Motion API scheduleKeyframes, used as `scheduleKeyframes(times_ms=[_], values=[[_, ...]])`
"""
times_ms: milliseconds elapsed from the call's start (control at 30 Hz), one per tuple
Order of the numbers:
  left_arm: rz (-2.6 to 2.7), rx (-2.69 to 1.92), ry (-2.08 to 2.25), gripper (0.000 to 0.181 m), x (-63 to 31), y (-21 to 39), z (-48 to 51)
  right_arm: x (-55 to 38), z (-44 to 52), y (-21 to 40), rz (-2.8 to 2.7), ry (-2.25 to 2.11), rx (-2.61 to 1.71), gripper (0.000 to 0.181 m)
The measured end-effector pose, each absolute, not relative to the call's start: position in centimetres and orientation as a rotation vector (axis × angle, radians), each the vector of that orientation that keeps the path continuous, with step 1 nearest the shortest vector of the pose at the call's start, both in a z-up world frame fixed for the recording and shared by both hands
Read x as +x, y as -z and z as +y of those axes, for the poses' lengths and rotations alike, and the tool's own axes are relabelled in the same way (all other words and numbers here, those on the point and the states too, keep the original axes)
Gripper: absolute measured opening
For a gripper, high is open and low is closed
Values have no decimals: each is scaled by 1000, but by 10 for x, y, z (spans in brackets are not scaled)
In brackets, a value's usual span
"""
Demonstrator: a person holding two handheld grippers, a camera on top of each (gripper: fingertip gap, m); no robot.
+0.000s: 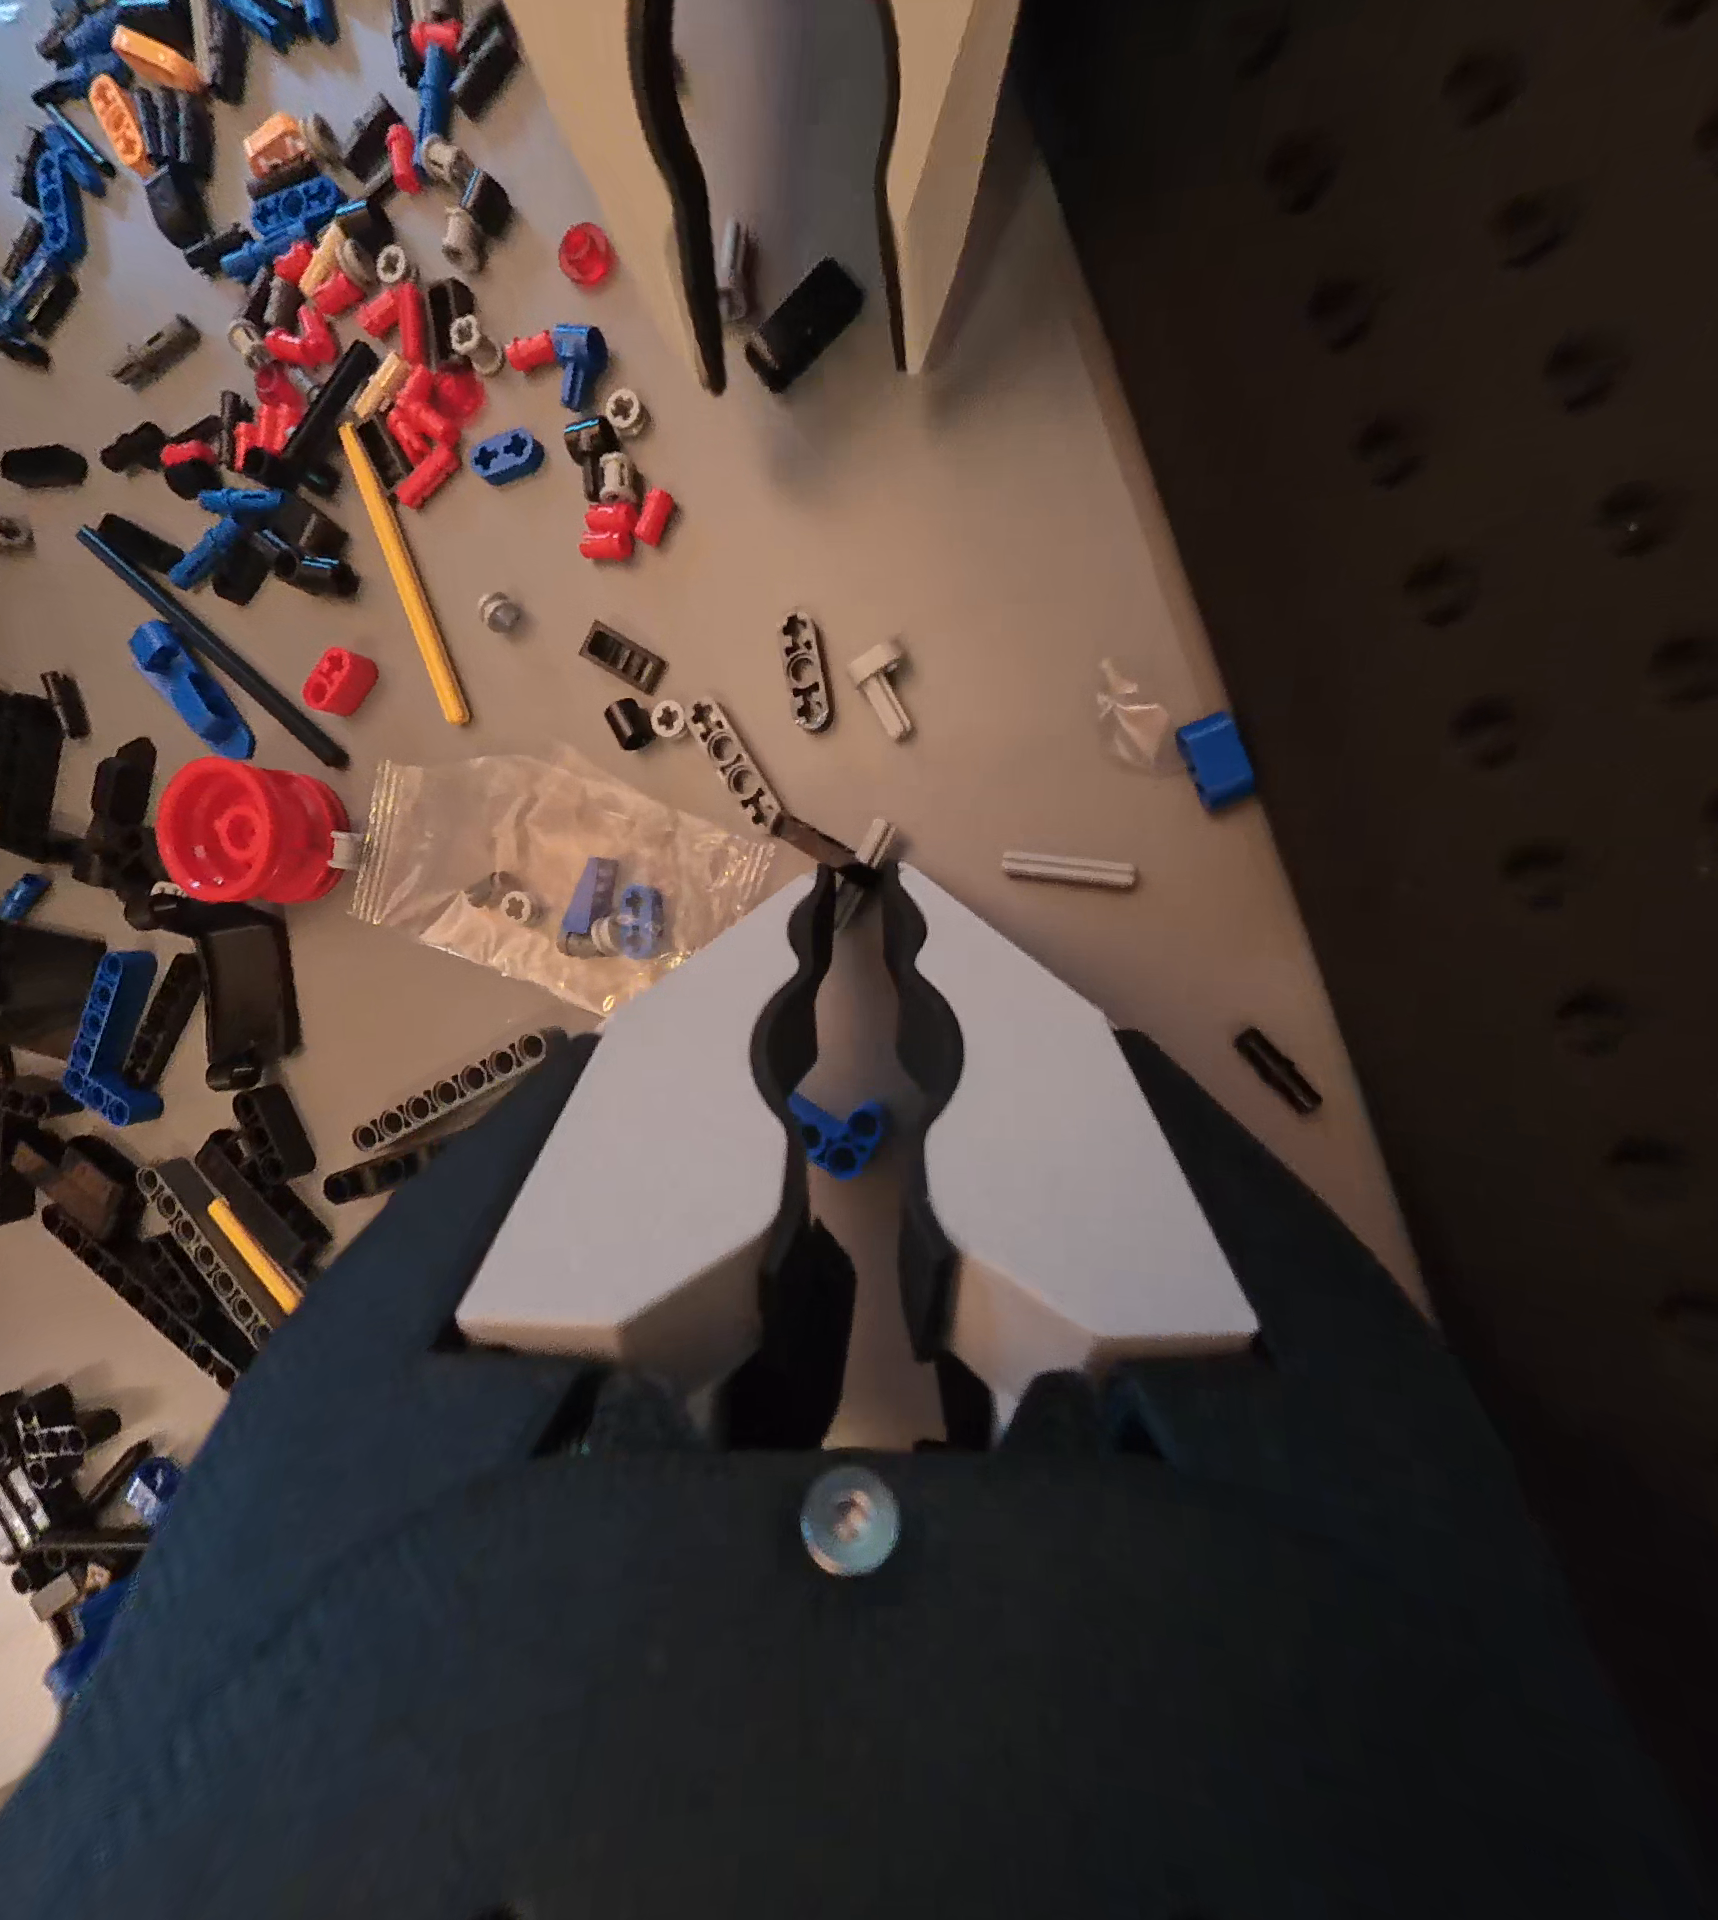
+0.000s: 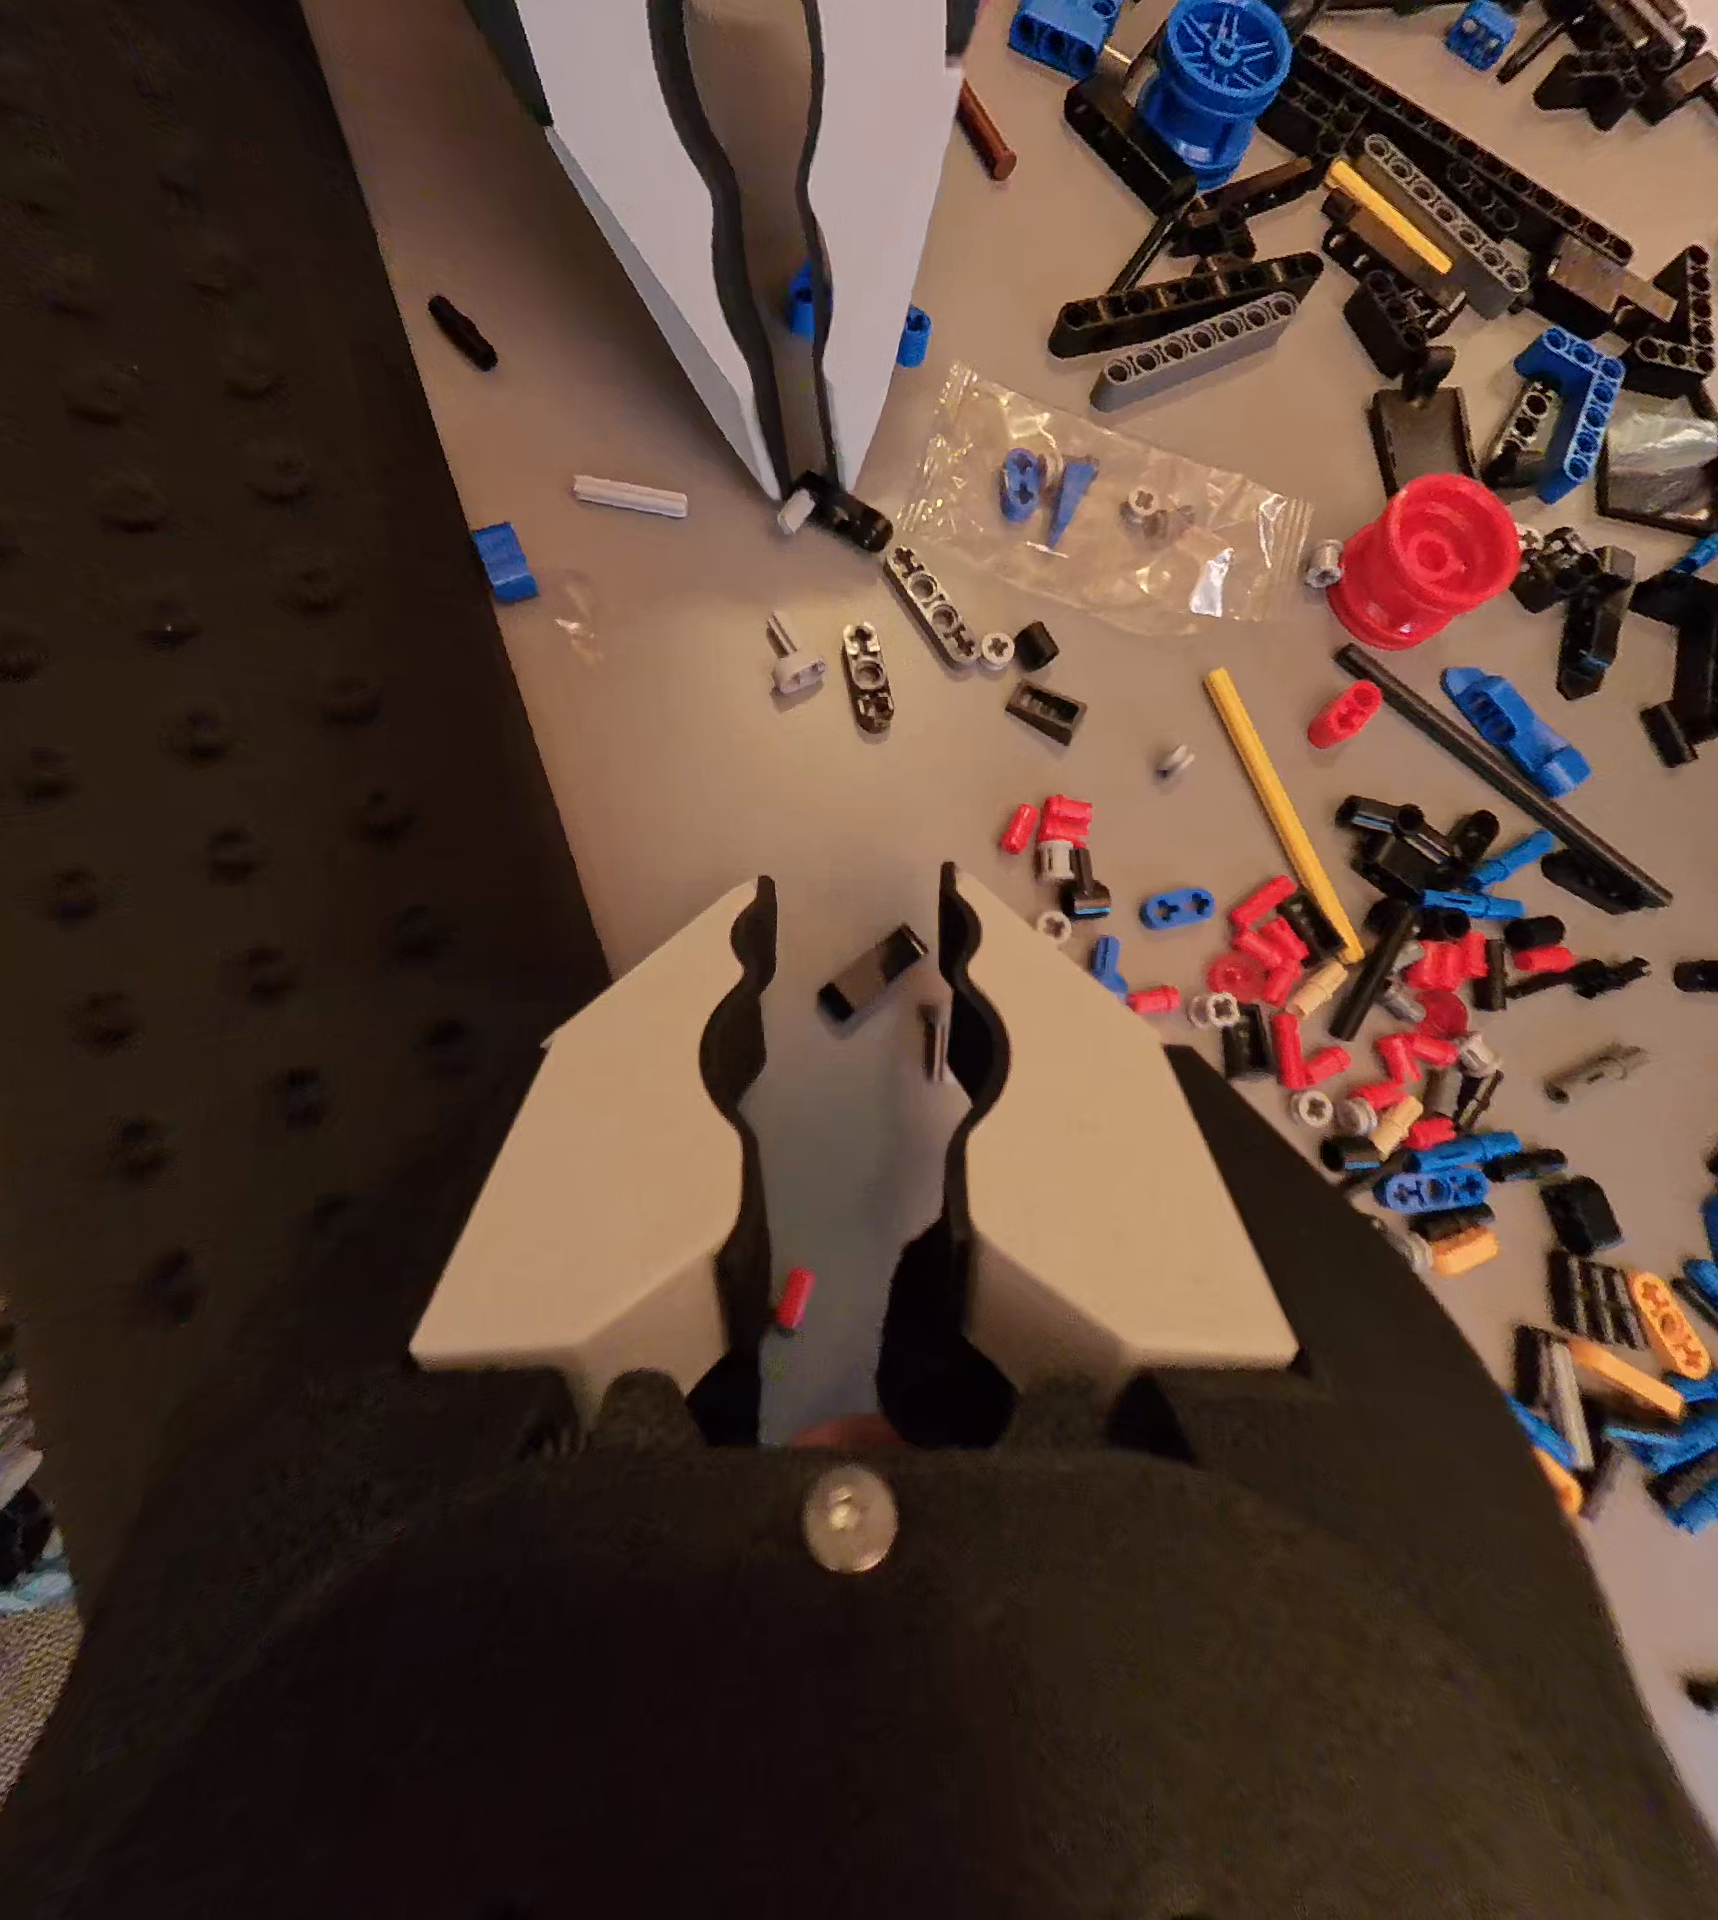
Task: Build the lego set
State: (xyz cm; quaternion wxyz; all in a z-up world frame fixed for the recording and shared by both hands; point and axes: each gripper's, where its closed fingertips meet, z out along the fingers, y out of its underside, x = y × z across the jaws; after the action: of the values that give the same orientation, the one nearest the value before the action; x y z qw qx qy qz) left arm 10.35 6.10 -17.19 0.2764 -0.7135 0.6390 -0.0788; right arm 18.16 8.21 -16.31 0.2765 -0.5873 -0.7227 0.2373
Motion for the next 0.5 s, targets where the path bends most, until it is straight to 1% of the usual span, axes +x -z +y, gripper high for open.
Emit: scheduleKeyframes(times_ms=[233, 433, 500], values=[[1683, -1899, 197, 7, 107, 169, 58, 203, 89, 162, -1991, -600, -1553, 34], [1636, -1877, 211, 7, 110, 163, 62, 203, 88, 170, -2061, -561, -1565, 19], [1628, -1872, 205, 7, 109, 162, 62, 202, 88, 173, -2067, -546, -1575, 17]])
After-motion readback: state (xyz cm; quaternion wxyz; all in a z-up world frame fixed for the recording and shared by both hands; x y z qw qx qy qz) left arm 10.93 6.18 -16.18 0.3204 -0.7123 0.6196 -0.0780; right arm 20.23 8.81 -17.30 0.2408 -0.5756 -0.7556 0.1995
